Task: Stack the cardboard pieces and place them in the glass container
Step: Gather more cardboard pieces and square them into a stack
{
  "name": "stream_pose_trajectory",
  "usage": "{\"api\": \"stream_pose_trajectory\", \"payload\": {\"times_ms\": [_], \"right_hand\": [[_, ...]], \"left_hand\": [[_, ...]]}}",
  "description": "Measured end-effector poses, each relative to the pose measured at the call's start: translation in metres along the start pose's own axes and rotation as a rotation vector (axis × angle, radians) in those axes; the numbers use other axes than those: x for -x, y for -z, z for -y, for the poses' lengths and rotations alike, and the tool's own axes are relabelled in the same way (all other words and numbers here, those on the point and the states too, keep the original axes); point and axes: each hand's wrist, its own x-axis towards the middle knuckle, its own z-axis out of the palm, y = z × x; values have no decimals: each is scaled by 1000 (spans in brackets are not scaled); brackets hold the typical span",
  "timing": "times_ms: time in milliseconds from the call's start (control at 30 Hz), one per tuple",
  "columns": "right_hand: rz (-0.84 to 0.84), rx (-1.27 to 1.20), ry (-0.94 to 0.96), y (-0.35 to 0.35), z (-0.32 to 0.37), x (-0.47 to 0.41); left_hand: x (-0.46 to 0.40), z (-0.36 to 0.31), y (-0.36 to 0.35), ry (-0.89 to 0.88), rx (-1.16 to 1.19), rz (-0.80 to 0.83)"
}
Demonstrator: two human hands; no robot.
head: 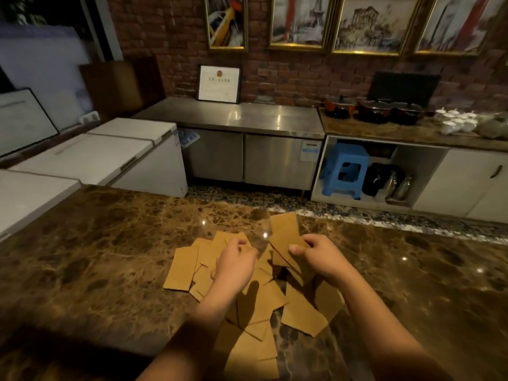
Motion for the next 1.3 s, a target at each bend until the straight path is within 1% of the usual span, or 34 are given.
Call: {"api": "stream_pose_trajectory", "payload": {"times_ms": [67, 100, 167, 233, 267, 333, 400, 467, 567, 600, 667, 800, 833, 900, 967, 1033, 1100, 1133, 1200, 1300], "right_hand": [[-24, -208, 58, 9, 14, 21], [-15, -305, 98, 13, 26, 32], [45, -515, 121, 12, 46, 52], [54, -590, 168, 6, 63, 63], [26, -604, 199, 4, 72, 68], [-40, -646, 256, 3, 86, 74], [-105, -691, 280, 6, 94, 80], [-133, -735, 277, 10, 99, 86], [-74, -734, 295, 13, 106, 94], [-58, -720, 298, 9, 106, 98], [-85, -715, 305, 8, 110, 99], [-175, -856, 251, 7, 111, 98], [-185, -897, 241, 8, 111, 98], [-185, -966, 233, 12, 110, 99], [-151, -986, 254, 17, 108, 101], [-98, -937, 283, 19, 106, 103], [-54, -906, 289, 19, 105, 104], [-34, -905, 289, 19, 104, 105], [6, -923, 294, 17, 103, 106], [52, -965, 292, 16, 101, 108]], "left_hand": [[14, -20, 8, -44, 253, 18], [22, -33, 14, -62, 383, 60], [37, -52, 20, -31, 592, 228], [46, -65, 24, 1, 764, 401], [49, -70, 27, 17, 863, 450], [55, -80, 33, 7, 1005, 475], [61, -86, 39, -50, 1049, 431], [68, -91, 47, -137, 1043, 398], [75, -97, 59, -206, 945, 300], [78, -94, 62, -195, 915, 260], [80, -98, 63, -194, 930, 240], [82, -99, 65, -67, 1128, 286], [81, -98, 66, -66, 1151, 271], [79, -96, 68, -128, 1125, 201], [79, -96, 70, -182, 1070, 141], [76, -95, 69, -171, 982, 73], [76, -96, 67, -106, 988, 36], [77, -97, 66, -63, 1044, 66], [80, -98, 65, -31, 1143, 216], [82, -96, 64, -98, 1241, 432]]}}
